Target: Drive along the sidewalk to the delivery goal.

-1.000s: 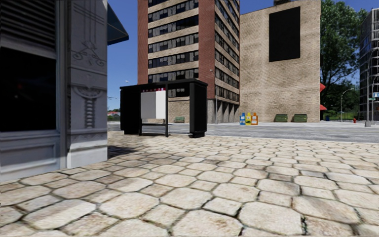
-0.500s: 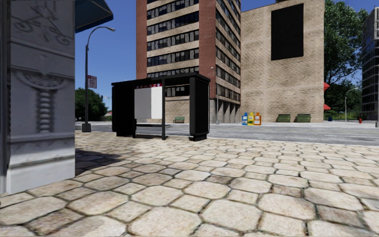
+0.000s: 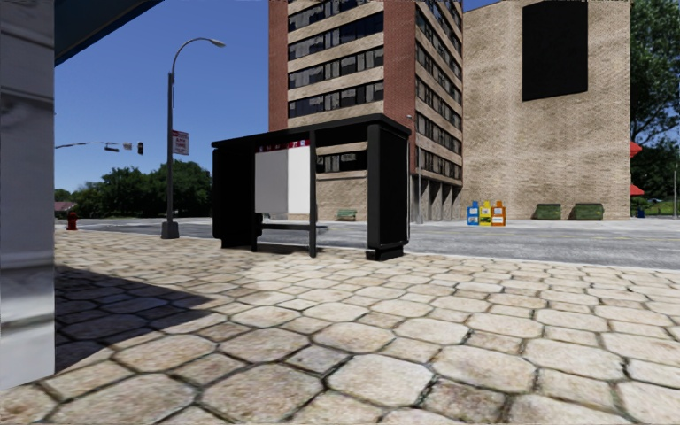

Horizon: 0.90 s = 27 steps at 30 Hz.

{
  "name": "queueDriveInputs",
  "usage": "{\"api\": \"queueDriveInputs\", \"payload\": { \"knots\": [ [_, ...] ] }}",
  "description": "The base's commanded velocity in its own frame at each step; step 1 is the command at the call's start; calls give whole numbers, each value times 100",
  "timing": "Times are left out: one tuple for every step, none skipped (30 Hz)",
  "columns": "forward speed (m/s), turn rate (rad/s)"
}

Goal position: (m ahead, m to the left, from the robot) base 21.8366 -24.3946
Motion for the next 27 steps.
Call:
{"api": "queueDriveInputs", "payload": {
  "knots": [
    [200, 51],
    [200, 52],
    [200, 52],
    [200, 52],
    [200, 52],
    [200, 52],
    [200, 52],
    [200, 52],
    [200, 52],
    [200, 52],
    [200, 52],
    [200, 50],
    [200, 50],
    [200, 50],
    [200, 50],
    [200, 50],
    [200, 50],
    [200, 49],
    [200, 49],
    [200, 49],
    [200, 48],
    [200, 48],
    [200, 47],
    [200, 47],
    [200, 47],
    [200, 47],
    [200, 47]
  ]
}}
